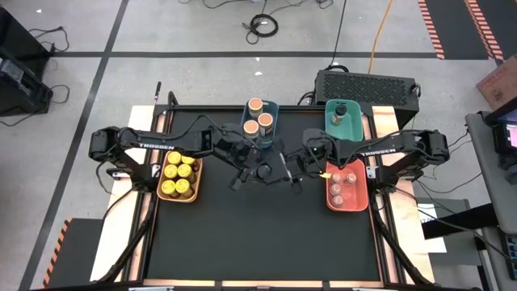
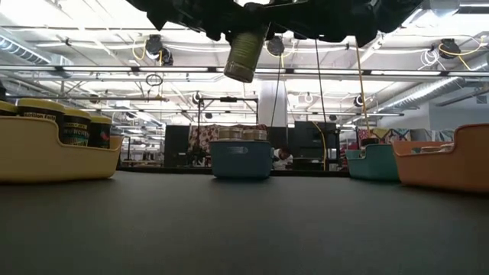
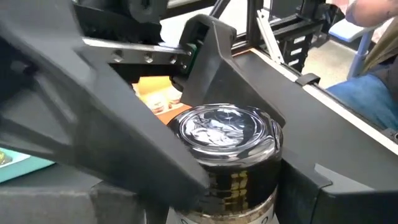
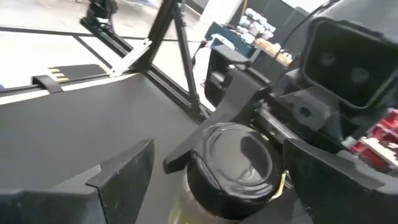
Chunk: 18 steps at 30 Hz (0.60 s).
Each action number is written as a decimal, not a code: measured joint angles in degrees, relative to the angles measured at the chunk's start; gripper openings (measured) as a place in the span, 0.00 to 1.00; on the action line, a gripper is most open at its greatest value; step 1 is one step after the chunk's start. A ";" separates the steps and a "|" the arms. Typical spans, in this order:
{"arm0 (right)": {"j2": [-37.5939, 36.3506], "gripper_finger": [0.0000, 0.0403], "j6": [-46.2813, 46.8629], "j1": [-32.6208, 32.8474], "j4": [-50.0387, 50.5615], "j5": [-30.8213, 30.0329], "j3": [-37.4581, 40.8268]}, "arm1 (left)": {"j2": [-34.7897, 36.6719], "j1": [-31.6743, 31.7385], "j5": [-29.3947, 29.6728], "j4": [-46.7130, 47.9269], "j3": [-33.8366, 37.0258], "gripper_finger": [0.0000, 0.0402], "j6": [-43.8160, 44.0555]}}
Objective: Sort spices by type
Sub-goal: Put the black seasoning bottle into the light green bin
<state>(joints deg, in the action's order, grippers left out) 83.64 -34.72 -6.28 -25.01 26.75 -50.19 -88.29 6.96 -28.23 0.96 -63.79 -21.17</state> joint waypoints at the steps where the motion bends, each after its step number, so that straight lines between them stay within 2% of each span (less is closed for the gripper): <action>1: 0.00 0.86 -0.06 0.00 0.48 0.61 0.00 | 0.00 -0.01 0.00 -0.11 0.00 0.53 0.66; 8: 1.31 0.83 -0.27 0.00 0.40 0.87 -0.08 | -0.07 0.15 0.00 0.48 0.09 0.53 1.35; 18: 1.53 0.63 -0.46 -0.01 0.16 0.38 -0.11 | -0.09 0.13 -0.94 1.40 0.09 0.53 1.33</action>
<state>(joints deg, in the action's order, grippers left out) 85.17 -35.18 -6.29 -24.84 27.13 -50.30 -88.38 7.09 -29.17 2.36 -63.70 -19.84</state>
